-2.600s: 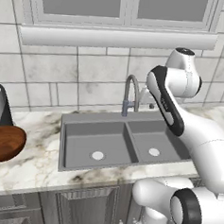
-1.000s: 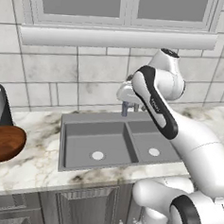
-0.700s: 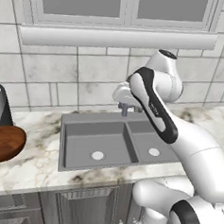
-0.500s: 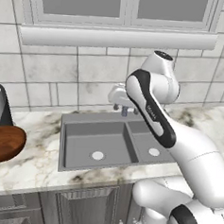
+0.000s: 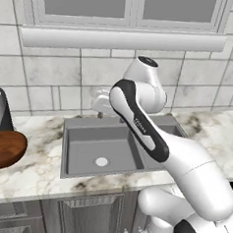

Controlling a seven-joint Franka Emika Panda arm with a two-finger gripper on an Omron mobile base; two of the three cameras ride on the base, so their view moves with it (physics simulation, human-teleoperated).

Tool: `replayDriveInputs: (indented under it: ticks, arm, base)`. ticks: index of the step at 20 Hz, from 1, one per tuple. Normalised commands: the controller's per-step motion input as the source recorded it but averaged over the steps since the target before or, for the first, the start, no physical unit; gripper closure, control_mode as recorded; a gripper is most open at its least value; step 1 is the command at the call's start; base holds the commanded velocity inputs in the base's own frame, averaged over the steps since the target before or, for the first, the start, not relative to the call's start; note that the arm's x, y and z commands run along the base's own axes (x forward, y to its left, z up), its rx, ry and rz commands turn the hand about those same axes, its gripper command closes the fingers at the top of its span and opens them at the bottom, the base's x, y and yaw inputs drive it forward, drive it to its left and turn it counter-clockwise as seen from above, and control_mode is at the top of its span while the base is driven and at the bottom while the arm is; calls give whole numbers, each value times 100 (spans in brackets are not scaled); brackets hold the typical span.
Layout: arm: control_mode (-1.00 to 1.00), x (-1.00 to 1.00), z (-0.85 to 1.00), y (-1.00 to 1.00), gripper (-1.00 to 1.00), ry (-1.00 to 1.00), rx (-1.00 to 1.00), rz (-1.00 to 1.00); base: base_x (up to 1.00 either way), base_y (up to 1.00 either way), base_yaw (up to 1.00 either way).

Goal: Place the bowl in the left basin and the cup in the right basin of the sink.

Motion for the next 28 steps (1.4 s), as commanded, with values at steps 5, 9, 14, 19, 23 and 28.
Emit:
replayDriveInputs:
  ticks: [5,9,14,19,23,28]
  arm:
    - [-100,-9,-14,68,-100,5,1,0]
    - [-100,-1,-16,71,-100,7,0,0]
    - [-100,0,-19,71,-100,9,0,-1]
    - [-100,0,-22,59,-100,3,0,0]
    - [-100,2,-18,42,-100,0,0,0]
    - [-100,13,-9,22,-100,-3,0,0]
  base:
    - [0,0,0]
    - [0,0,0]
    - [0,0,0]
    - [0,0,0]
    - [0,0,0]
    - [0,0,0]
